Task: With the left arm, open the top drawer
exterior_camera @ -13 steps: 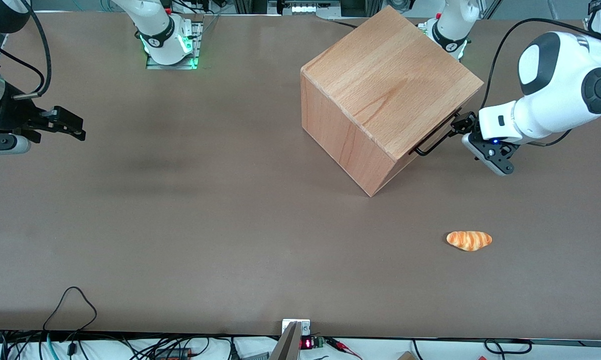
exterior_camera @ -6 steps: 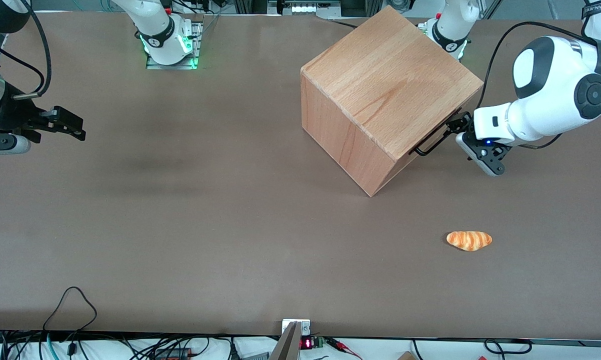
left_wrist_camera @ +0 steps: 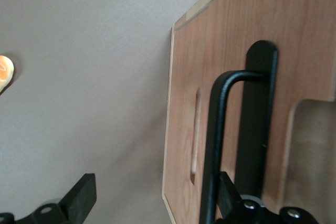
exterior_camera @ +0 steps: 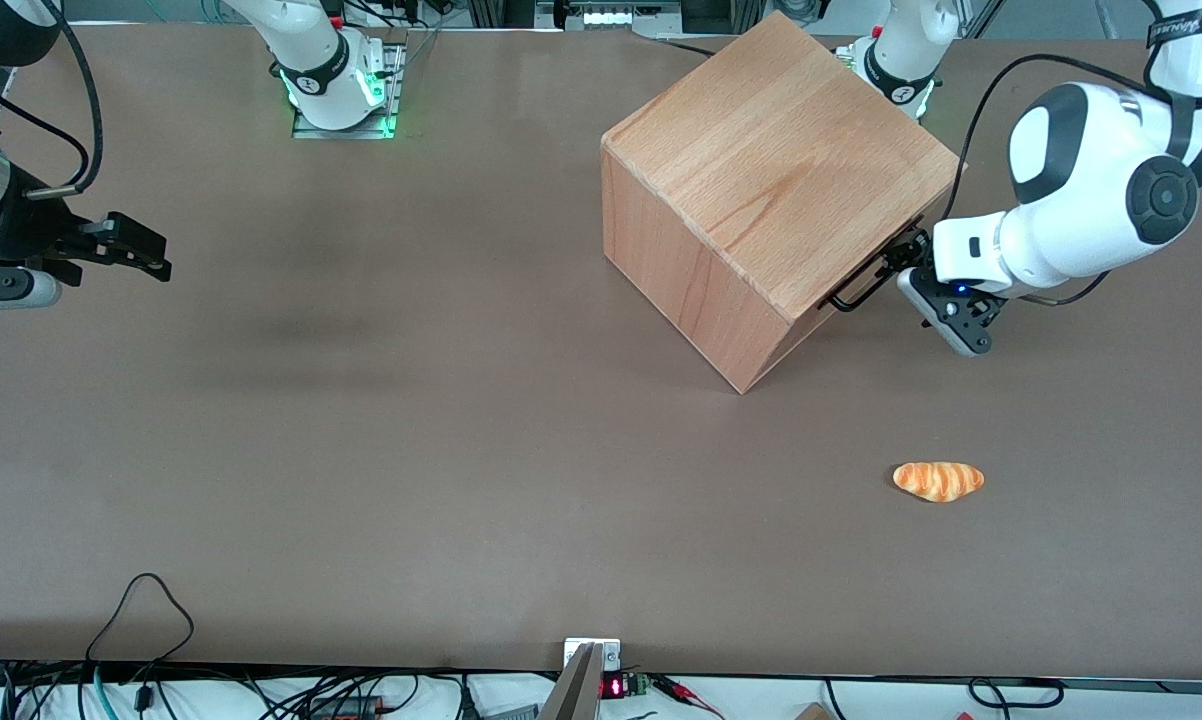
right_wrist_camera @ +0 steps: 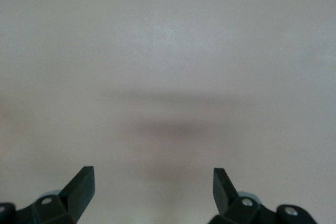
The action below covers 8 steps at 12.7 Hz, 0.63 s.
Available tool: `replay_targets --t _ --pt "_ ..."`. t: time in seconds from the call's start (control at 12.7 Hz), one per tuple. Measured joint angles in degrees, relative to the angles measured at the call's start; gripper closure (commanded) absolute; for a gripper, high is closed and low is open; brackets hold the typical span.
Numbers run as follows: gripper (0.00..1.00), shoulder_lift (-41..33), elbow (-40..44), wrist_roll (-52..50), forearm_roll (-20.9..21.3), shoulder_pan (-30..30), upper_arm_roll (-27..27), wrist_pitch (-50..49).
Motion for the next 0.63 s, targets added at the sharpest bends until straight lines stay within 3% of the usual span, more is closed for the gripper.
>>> replay_targets --t 0.63 --pt "0.0 0.6 -1.1 0.8 -0.6 0.2 0.2 1.3"
